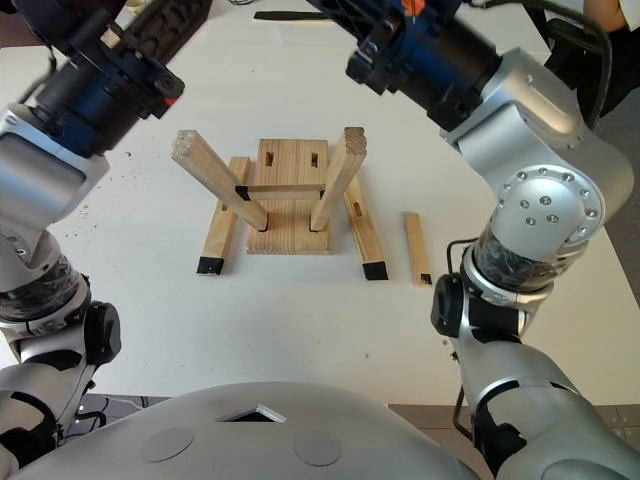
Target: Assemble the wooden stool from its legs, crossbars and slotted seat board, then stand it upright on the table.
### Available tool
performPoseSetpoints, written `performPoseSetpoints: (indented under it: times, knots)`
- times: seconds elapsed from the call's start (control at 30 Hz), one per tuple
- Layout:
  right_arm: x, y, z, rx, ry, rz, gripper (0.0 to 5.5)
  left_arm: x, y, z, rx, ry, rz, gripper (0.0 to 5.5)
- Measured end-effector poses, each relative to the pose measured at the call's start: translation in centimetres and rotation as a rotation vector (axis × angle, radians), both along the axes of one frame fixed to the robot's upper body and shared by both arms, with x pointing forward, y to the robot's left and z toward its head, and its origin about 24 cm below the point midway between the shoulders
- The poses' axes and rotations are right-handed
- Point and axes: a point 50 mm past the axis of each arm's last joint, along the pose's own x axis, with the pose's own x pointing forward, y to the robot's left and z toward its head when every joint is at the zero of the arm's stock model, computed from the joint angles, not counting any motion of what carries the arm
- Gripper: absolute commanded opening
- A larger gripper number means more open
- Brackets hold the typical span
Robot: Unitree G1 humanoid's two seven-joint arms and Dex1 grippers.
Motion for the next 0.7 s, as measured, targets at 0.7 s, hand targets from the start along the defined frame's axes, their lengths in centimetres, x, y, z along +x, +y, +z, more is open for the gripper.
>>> performPoseSetpoints:
  times: [0.7]
  knots:
    - [5.3, -4.8, -8.0, -0.298, 0.149, -0.168, 0.03, -1.3, 10.6, -3.5, 0.064, -0.084, 0.26, 0.0]
